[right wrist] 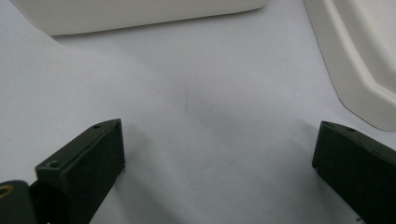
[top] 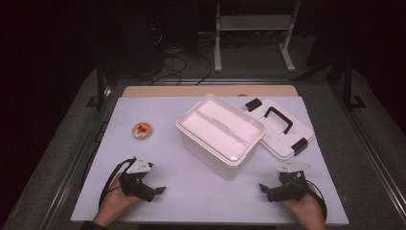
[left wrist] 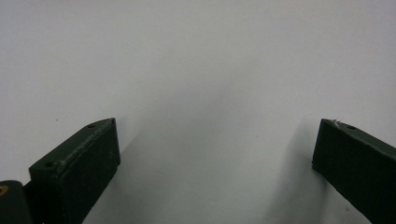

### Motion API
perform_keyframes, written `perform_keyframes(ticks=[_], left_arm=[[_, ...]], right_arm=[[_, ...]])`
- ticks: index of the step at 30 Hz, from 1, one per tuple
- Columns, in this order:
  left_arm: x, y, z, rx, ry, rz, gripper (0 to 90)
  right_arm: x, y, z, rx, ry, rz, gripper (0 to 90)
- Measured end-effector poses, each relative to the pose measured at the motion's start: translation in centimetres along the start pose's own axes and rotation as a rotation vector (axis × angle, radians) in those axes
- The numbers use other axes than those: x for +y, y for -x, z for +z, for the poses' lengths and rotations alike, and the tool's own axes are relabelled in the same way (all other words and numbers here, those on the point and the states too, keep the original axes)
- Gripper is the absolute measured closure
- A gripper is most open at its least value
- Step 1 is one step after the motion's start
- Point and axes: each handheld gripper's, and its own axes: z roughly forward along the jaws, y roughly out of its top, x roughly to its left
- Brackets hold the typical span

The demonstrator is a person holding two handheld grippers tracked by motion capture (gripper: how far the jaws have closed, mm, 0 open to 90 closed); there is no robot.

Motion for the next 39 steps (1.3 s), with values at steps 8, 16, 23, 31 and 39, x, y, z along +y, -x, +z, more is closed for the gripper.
perform_keyframes(ticks=[8, 16, 23, 31, 39], left_arm=[[0.0, 0.0, -0.2, 0.006, 0.01, -0.005, 4.1], [0.7, -0.1, -0.5, -0.014, 0.026, 0.026, 34.3], [1.7, -0.6, -1.1, -0.051, 0.016, -0.004, 73.6], [3.7, -2.0, -1.7, -0.069, 0.031, -0.001, 89.9], [7.0, -3.8, -1.8, -0.069, 0.055, 0.04, 89.8]], right_arm=[[0.0, -0.1, -0.1, 0.0, 0.001, 0.003, 4.6], [0.1, -0.8, -1.1, 0.025, 0.013, -0.018, 40.2], [0.6, -0.9, -1.7, 0.028, 0.032, -0.021, 75.8], [1.8, -0.9, -2.0, 0.056, 0.044, -0.039, 89.8], [3.4, -1.0, -2.1, 0.064, 0.072, -0.068, 89.8]])
